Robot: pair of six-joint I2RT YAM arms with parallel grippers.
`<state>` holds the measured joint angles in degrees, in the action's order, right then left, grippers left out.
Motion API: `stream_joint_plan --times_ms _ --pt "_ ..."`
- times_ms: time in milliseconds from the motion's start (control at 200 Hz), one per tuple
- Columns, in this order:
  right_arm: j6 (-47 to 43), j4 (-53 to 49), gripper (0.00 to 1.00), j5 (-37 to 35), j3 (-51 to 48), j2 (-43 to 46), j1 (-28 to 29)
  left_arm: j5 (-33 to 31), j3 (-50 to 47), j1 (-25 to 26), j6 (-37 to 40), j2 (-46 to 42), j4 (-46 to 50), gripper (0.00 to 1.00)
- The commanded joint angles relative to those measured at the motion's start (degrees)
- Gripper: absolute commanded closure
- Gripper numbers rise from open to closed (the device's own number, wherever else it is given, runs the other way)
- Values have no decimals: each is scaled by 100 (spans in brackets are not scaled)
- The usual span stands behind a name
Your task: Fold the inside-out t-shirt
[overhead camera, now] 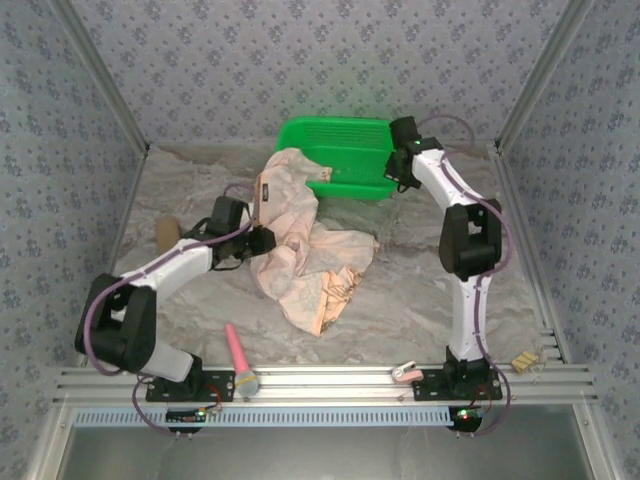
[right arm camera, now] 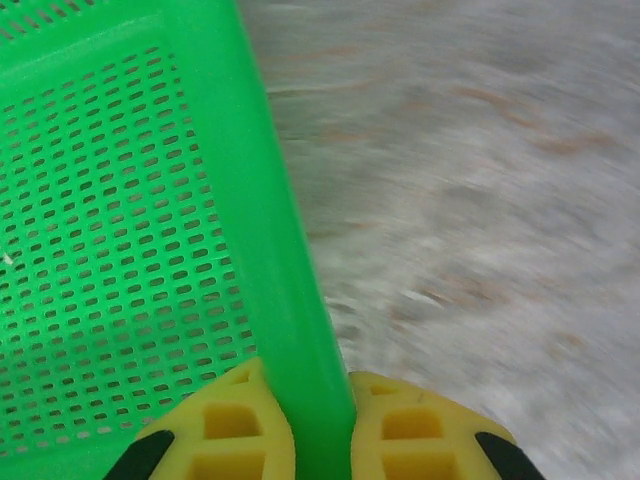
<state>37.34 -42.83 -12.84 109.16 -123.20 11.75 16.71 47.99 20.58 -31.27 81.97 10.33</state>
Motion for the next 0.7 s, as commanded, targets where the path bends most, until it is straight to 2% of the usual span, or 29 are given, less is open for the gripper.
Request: stream_joint_plan --times_ms 0,170,335,380,415,470,495,555,695 --pt "1676 -722 94 -1254 -907 745 -520 195 25 -98 214 -416 164 80" --pt "2320 -289 93 -1147 -2485 1756 -962 345 -16 -107 446 -602 269 82" --pt "2283 -278 93 -1310 -3376 2393 -1508 399 -96 -219 633 -620 340 91" --pt "2256 -232 92 -1311 -3640 2614 -1665 559 -90 -229 673 -532 254 90" --pt "2223 -166 93 -1300 -3838 2790 -1764 795 -49 -230 704 -423 162 81" --pt "2267 -153 93 -1331 -4130 3069 -1857 1088 73 -185 674 -140 7 50" --pt "2343 -196 93 -1412 -4317 3184 -1884 1082 172 -121 631 8 -33 41" --pt "2634 -380 91 -1609 -4555 3500 -1908 833 479 121 653 377 -69 27" --pt "3758 -443 89 -1795 -5239 4218 -2107 -303 1372 799 841 1285 -78 6"
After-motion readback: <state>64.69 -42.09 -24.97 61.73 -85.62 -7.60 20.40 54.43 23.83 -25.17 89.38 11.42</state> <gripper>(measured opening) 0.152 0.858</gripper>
